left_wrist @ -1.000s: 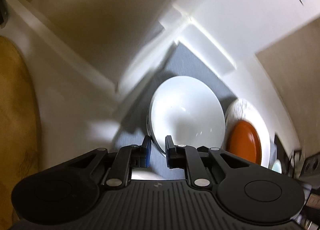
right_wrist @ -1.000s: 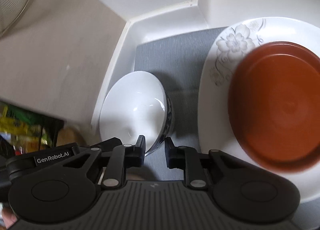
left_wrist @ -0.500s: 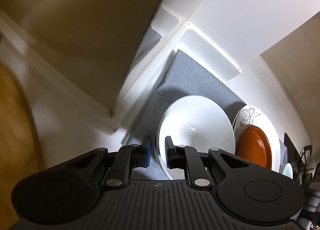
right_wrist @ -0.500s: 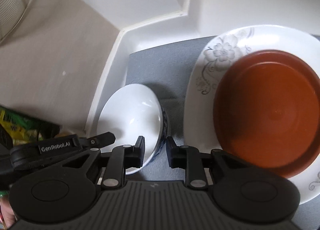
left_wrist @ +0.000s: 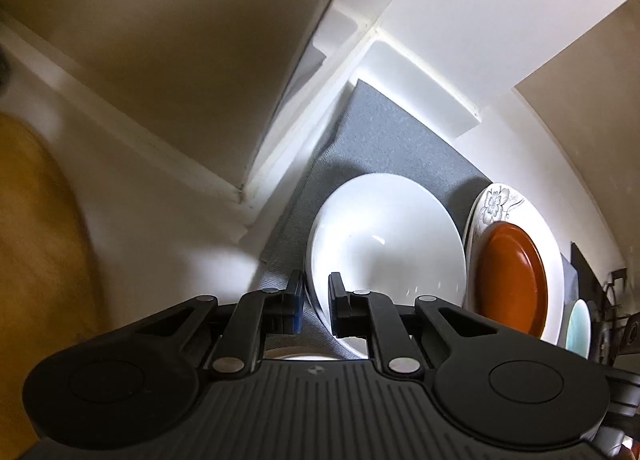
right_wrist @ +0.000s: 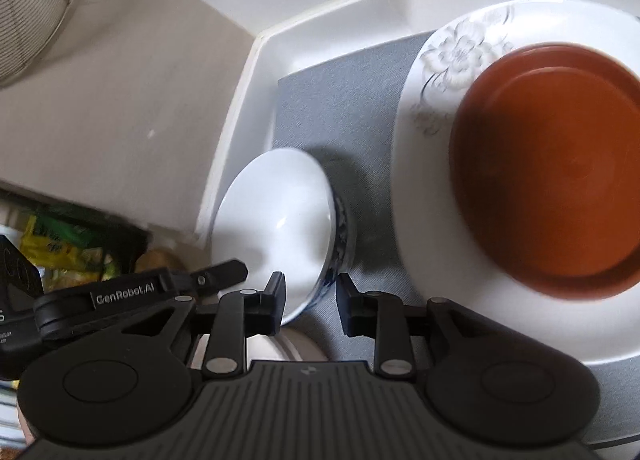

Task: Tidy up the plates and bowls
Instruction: 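Close both grippers on opposite sides of the blue-rimmed white bowl's rim, then lift the white bowl with both grippers and carry it to the teal bowl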

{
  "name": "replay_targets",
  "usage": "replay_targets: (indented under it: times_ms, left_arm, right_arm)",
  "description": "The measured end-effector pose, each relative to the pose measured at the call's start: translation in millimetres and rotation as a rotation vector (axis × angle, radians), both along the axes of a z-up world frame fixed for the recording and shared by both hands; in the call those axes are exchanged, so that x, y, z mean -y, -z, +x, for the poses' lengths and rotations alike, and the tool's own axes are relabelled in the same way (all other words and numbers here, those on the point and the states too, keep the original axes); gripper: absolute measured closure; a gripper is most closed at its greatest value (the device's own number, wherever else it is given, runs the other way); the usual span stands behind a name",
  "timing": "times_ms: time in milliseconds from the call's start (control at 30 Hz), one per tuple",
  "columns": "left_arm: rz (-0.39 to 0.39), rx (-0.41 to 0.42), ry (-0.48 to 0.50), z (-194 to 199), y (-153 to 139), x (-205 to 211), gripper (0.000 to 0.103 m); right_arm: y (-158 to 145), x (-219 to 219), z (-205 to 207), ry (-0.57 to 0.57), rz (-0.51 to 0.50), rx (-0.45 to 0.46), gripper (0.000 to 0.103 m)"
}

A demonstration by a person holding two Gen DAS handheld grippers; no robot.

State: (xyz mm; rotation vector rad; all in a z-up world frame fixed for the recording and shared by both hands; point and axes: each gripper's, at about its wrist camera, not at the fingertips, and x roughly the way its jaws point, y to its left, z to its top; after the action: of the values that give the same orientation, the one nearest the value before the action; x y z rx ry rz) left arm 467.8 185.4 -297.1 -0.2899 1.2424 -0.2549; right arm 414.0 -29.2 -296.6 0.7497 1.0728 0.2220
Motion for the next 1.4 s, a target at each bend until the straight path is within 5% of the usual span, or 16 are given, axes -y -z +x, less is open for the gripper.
replay_targets:
  times_ms: [100,200,267,400,700,1100,1400]
  left_arm:
    - [0.020,-0.011,-0.015,9,16,14,0.090]
    - [0.005,-0.030,-0.049,15,21,16,0.089]
    - [0.024,-0.016,-0.050,17,22,21,0.089]
    - [0.050,0.011,-0.023,13,21,27,0.090]
    - [0.040,-0.024,-0.029,13,25,41,0.090]
    - [0.061,0.096,0.071,-8,-40,88,0.090]
    - [0.025,0.107,0.288,-34,-79,163,0.090]
  right_arm:
    - [-3,2,5,0.009,-0.033,0.014,0.055]
    - [1,7,12,0.012,-0.042,0.010,0.055]
    - [6,8,16,0.029,-0.040,-0.001,0.060]
    - [5,-1,18,0.001,-0.111,0.016,0.087]
    - [-7,-1,9,0.007,-0.109,0.041,0.087]
    - [-53,43,-38,0.118,-0.056,0.138,0.087]
    - [-79,128,-111,0.327,-0.092,0.156,0.086]
